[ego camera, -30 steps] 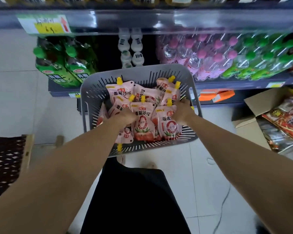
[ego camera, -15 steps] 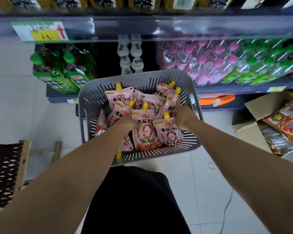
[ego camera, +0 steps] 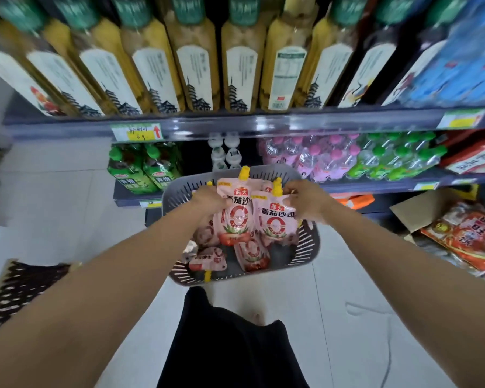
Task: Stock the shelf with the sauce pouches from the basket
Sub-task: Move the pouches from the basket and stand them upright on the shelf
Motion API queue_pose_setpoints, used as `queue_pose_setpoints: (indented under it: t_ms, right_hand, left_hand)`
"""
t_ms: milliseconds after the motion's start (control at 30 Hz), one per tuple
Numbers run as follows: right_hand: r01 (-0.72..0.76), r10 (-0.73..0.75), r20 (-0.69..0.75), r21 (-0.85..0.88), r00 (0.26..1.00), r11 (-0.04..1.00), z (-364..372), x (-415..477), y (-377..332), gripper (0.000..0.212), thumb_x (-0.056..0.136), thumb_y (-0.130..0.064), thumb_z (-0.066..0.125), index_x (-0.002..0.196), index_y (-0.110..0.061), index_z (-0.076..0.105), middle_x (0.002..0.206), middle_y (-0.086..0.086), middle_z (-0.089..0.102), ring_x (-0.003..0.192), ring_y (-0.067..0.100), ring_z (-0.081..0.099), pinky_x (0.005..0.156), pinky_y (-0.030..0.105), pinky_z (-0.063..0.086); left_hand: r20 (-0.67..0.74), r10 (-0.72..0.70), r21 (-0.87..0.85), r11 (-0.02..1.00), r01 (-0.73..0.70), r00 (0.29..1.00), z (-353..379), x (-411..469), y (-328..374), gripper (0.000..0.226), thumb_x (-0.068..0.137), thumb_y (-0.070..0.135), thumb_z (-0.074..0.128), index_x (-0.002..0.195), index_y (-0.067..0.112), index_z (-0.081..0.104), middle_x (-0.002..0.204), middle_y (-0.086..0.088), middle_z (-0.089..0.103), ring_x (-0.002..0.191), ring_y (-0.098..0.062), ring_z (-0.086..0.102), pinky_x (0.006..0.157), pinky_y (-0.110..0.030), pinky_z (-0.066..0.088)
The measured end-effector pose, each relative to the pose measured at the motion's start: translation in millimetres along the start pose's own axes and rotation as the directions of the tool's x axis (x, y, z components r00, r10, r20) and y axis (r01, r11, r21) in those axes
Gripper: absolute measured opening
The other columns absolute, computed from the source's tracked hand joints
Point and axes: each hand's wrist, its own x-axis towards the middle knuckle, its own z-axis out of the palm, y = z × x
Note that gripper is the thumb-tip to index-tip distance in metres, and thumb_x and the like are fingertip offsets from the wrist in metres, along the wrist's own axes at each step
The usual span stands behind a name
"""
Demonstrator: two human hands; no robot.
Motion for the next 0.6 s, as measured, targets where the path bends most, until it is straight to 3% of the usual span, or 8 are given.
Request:
queue_pose_setpoints:
  t_ms: [100,167,200,267,333,500,600]
  right_hand:
    - [0.115,-0.117,-0.066,-0.031,0.991,0.993,-39,-24,-31,0.013,0.087,0.003,0.054,0.091,-0.009,0.055,0.092,0.010,0.053,0.082,0.022,0.051,0.048,0.019,0.035]
    - [0.176,-0.181,-0.109,-0.048,0.977,0.983,-65,-43,-53,0.013,0.087,0.001,0.055,0.093,-0.011,0.054,0.093,0.011,0.054,0.085,0.023,0.054,0.063,0.024,0.042]
    - [0.201,-0.207,-0.134,-0.062,0.969,0.978,-79,-52,-63,0.012,0.088,-0.001,0.055,0.093,-0.011,0.054,0.093,0.012,0.055,0.087,0.024,0.055,0.070,0.030,0.047]
    - [0.255,-0.253,-0.199,-0.016,0.947,0.967,-104,-72,-86,0.009,0.089,0.000,0.052,0.091,-0.009,0.053,0.083,0.013,0.053,0.080,0.026,0.052,0.077,0.048,0.051]
    - [0.303,-0.285,-0.274,0.021,0.918,0.953,-127,-93,-110,0.009,0.091,-0.002,0.050,0.087,-0.010,0.051,0.079,0.012,0.049,0.077,0.027,0.049,0.077,0.055,0.052]
    - [0.440,-0.419,-0.421,-0.052,0.804,0.897,-172,-134,-175,0.010,0.093,-0.007,0.051,0.084,-0.010,0.053,0.089,0.021,0.062,0.084,0.035,0.060,0.080,0.054,0.052]
    - [0.516,-0.453,-0.527,-0.032,0.719,0.856,-196,-150,-211,0.019,0.092,-0.009,0.053,0.075,-0.017,0.051,0.080,0.012,0.058,0.078,0.029,0.056,0.076,0.049,0.054]
  left_hand:
    - [-0.023,0.089,-0.133,0.987,-0.091,0.996,-28,-29,28,0.029,0.088,0.003,0.056,0.117,-0.001,0.059,0.121,-0.020,0.062,0.104,-0.030,0.064,0.080,-0.030,0.054]
    - [-0.052,0.132,-0.211,0.967,-0.140,0.990,-47,-51,45,0.019,0.087,0.002,0.059,0.105,0.005,0.063,0.114,-0.015,0.066,0.083,-0.020,0.066,0.064,-0.025,0.056]
    - [-0.054,0.153,-0.216,0.963,-0.161,0.987,-58,-62,53,0.016,0.087,0.003,0.059,0.102,0.007,0.063,0.112,-0.014,0.067,0.080,-0.019,0.065,0.063,-0.027,0.057]
    - [-0.068,0.209,-0.215,0.952,-0.219,0.975,-80,-87,71,0.017,0.088,0.006,0.058,0.105,0.005,0.061,0.112,-0.015,0.067,0.094,-0.026,0.065,0.081,-0.038,0.056]
    - [-0.117,0.270,-0.205,0.935,-0.289,0.956,-104,-113,88,0.015,0.090,0.008,0.057,0.103,0.006,0.062,0.108,-0.015,0.067,0.098,-0.028,0.064,0.091,-0.045,0.051]
    - [-0.205,0.417,-0.178,0.873,-0.453,0.885,-164,-171,123,0.013,0.090,0.008,0.056,0.100,0.011,0.063,0.104,-0.010,0.068,0.096,-0.026,0.065,0.088,-0.043,0.052]
    - [-0.284,0.479,-0.203,0.817,-0.540,0.831,-201,-201,145,0.013,0.090,0.006,0.055,0.100,0.009,0.064,0.104,-0.012,0.068,0.092,-0.026,0.065,0.085,-0.042,0.053]
